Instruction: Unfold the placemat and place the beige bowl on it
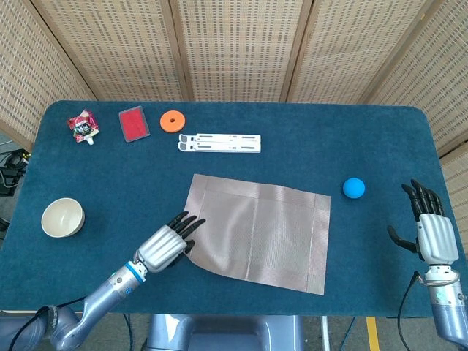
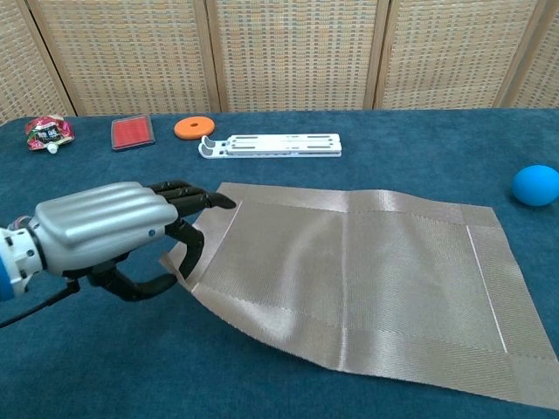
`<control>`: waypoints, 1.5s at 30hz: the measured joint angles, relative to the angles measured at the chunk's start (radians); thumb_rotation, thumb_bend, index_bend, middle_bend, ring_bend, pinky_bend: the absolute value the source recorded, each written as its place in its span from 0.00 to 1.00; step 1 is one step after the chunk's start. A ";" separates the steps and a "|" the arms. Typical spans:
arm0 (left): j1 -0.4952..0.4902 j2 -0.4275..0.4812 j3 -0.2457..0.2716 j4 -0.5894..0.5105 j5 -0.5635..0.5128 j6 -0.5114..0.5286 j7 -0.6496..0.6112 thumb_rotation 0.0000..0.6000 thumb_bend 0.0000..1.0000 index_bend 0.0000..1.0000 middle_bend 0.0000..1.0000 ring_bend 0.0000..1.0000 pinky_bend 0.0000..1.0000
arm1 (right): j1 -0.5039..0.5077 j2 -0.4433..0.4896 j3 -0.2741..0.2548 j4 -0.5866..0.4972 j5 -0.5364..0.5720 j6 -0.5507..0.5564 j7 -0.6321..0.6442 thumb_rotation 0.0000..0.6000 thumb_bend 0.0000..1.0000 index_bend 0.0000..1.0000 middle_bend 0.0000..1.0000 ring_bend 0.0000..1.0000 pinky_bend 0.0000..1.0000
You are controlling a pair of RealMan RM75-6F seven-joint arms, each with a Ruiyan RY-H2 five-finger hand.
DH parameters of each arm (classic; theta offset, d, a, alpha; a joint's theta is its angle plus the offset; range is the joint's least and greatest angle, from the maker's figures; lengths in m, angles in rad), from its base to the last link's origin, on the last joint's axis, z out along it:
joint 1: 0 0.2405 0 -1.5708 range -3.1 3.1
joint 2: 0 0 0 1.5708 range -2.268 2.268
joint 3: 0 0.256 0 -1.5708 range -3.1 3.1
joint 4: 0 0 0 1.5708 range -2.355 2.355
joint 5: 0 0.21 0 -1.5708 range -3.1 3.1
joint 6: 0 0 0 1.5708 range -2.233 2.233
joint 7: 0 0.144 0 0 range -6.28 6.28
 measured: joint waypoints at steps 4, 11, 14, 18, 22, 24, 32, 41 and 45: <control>0.038 0.047 0.056 -0.072 0.045 0.026 0.024 1.00 0.51 0.59 0.00 0.00 0.00 | -0.003 0.006 -0.004 -0.011 -0.007 0.005 -0.001 1.00 0.46 0.10 0.00 0.00 0.00; 0.085 0.085 0.117 -0.126 0.103 0.044 0.044 1.00 0.40 0.40 0.00 0.00 0.00 | -0.007 0.010 -0.011 -0.026 -0.020 0.014 -0.005 1.00 0.46 0.09 0.00 0.00 0.00; 0.098 0.103 0.123 -0.137 0.106 0.049 0.052 1.00 0.16 0.15 0.00 0.00 0.00 | -0.009 0.012 -0.013 -0.031 -0.025 0.020 -0.008 1.00 0.46 0.09 0.00 0.00 0.00; 0.116 0.133 0.127 -0.158 0.097 0.059 0.047 1.00 0.07 0.06 0.00 0.00 0.00 | -0.011 0.015 -0.016 -0.037 -0.030 0.024 -0.011 1.00 0.46 0.09 0.00 0.00 0.00; 0.135 0.184 0.147 -0.182 0.108 0.078 0.011 1.00 0.08 0.09 0.00 0.00 0.00 | -0.013 0.019 -0.021 -0.046 -0.040 0.028 -0.017 1.00 0.46 0.09 0.00 0.00 0.00; 0.153 0.216 0.159 -0.186 0.127 0.107 -0.013 1.00 0.09 0.10 0.00 0.00 0.00 | -0.014 0.020 -0.024 -0.052 -0.049 0.035 -0.023 1.00 0.45 0.09 0.00 0.00 0.00; 0.273 0.315 0.166 -0.115 0.129 0.285 -0.122 1.00 0.10 0.20 0.00 0.00 0.00 | -0.023 0.029 -0.053 -0.091 -0.088 0.049 -0.068 1.00 0.34 0.09 0.00 0.00 0.00; 0.373 0.349 0.108 0.102 -0.001 0.357 -0.240 1.00 0.12 0.30 0.00 0.00 0.00 | -0.029 0.029 -0.086 -0.126 -0.132 0.056 -0.125 1.00 0.32 0.09 0.00 0.00 0.00; 0.400 0.343 0.077 0.197 -0.062 0.347 -0.311 1.00 0.12 0.35 0.00 0.00 0.00 | -0.030 0.028 -0.092 -0.130 -0.142 0.059 -0.134 1.00 0.31 0.10 0.00 0.00 0.00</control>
